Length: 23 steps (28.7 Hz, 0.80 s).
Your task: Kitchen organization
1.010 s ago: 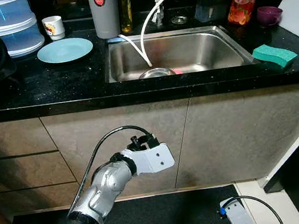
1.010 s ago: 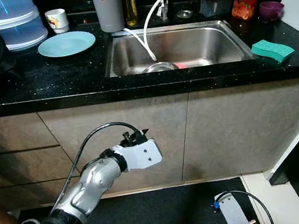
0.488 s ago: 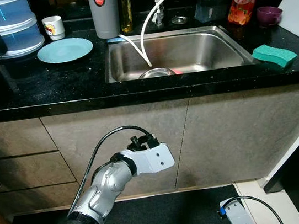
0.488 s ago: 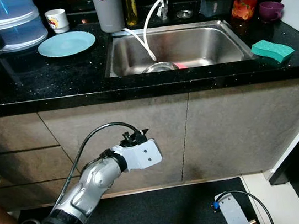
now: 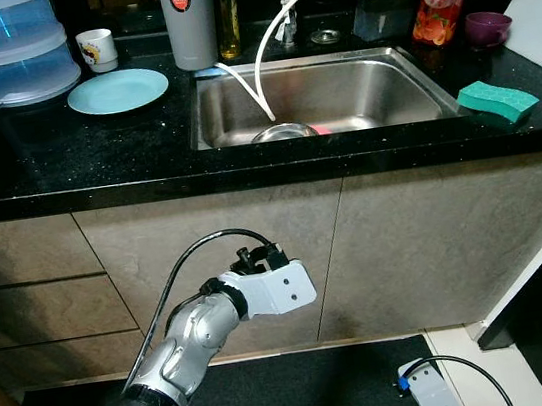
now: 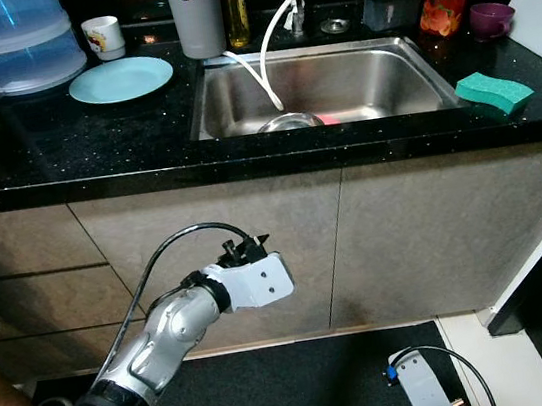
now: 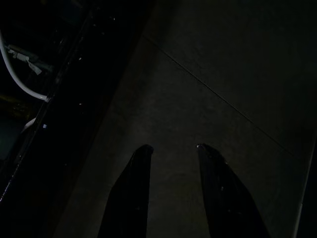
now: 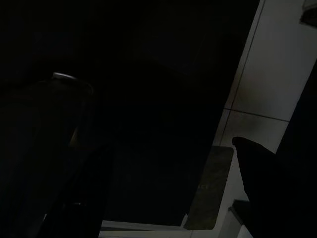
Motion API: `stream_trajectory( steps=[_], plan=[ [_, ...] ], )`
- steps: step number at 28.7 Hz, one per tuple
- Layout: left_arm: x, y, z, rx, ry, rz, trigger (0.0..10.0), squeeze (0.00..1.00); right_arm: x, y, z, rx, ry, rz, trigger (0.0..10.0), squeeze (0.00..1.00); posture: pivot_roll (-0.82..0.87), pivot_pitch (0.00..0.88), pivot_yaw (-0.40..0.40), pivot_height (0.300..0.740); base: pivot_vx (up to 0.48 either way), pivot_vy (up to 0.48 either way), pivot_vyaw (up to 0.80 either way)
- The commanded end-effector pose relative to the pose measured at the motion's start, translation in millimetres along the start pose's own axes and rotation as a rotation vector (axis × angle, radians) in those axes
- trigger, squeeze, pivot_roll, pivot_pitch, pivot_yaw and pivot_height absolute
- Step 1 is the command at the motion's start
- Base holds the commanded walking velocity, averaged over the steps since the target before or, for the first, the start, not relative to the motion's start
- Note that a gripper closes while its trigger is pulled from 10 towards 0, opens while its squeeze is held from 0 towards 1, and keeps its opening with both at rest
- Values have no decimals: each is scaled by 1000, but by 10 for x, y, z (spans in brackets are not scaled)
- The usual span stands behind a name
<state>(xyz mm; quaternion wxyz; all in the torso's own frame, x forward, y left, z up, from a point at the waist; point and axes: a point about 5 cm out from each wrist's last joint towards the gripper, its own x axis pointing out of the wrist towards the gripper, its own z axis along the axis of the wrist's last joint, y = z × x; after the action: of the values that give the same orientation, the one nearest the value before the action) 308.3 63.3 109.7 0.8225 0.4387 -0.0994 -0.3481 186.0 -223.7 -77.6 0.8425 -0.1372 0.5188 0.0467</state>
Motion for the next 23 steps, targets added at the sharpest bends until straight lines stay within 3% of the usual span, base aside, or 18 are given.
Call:
stream_trajectory(
  steps=[1,23],
  plan=[
    [-14,-55,1,7,0,-13,10000,0,-4,-5,-50,-4,15,0,10000,0,88,21,-32,740,0,0,0],
    [-3,-56,12,6,-1,-11,10000,0,-6,-20,-53,-5,16,1,10000,0,86,19,-36,740,0,0,0]
  ],
)
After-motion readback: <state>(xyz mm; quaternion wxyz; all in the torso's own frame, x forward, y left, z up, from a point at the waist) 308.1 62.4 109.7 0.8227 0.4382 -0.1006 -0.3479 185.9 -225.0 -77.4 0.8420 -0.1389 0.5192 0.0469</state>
